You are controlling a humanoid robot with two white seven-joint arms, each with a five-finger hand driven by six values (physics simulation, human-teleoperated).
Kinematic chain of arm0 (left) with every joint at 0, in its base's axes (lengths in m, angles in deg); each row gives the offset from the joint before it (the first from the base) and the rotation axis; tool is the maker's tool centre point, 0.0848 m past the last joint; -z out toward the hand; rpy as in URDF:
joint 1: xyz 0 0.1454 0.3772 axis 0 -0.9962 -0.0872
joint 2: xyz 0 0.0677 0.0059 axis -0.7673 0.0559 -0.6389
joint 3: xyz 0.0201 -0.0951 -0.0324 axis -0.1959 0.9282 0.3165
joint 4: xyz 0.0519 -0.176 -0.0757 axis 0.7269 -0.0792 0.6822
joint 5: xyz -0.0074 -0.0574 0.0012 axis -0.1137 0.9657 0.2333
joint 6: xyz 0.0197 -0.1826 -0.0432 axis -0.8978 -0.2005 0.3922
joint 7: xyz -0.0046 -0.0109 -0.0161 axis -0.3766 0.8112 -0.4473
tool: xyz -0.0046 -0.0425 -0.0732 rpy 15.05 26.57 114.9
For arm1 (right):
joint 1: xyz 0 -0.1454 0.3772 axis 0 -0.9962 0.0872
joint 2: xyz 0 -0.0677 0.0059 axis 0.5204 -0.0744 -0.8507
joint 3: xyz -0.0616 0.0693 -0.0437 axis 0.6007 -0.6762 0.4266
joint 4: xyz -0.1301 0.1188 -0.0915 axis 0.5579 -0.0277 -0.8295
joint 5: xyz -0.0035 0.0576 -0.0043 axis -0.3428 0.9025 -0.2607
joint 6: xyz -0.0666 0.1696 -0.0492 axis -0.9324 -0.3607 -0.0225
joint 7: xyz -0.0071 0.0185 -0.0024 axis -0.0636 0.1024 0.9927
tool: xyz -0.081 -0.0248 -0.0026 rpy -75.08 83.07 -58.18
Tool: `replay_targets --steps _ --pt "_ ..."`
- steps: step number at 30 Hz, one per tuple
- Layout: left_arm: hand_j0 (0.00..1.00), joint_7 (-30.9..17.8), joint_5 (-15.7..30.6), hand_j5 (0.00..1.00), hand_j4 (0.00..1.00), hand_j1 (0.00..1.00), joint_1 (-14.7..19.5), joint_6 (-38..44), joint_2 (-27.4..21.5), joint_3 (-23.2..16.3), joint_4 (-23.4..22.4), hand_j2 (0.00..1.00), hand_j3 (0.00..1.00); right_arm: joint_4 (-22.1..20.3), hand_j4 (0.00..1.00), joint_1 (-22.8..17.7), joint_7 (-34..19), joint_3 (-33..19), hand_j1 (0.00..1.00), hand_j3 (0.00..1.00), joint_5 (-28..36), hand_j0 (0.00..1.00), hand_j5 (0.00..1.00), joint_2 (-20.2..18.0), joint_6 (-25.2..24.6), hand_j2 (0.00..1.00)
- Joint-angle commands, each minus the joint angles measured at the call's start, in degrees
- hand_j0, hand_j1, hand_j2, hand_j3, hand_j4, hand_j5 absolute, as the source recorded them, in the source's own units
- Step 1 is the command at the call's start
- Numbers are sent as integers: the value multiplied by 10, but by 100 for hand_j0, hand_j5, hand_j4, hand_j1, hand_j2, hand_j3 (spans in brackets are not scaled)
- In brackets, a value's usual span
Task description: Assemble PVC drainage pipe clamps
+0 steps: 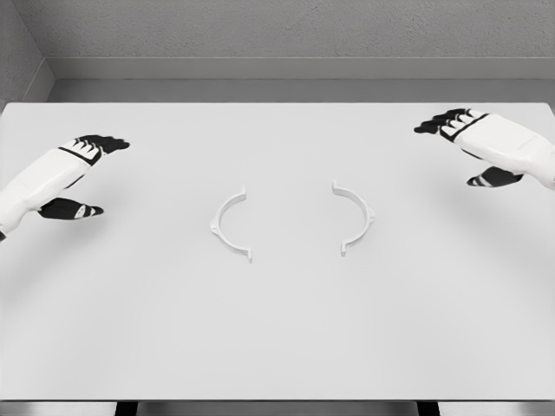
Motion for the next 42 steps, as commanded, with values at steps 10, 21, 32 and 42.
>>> replay_targets --steps 10,21,32,42 --pt "100 0 -43 100 100 100 7 1 38 -4 4 100 100 -1 100 -6 0 4 100 100 9 100 100 -3 4 100" --pt "100 -78 -108 100 100 100 14 1 106 -1 68 100 100 3 100 1 0 85 100 100 10 100 100 -41 4 100" --pt "100 -87 -144 100 100 100 21 1 154 -15 80 100 100 20 100 2 0 106 100 100 7 100 100 27 4 100" --pt "100 -111 -138 100 100 100 20 49 190 -12 74 100 100 49 100 3 0 106 100 100 3 100 100 67 4 100"
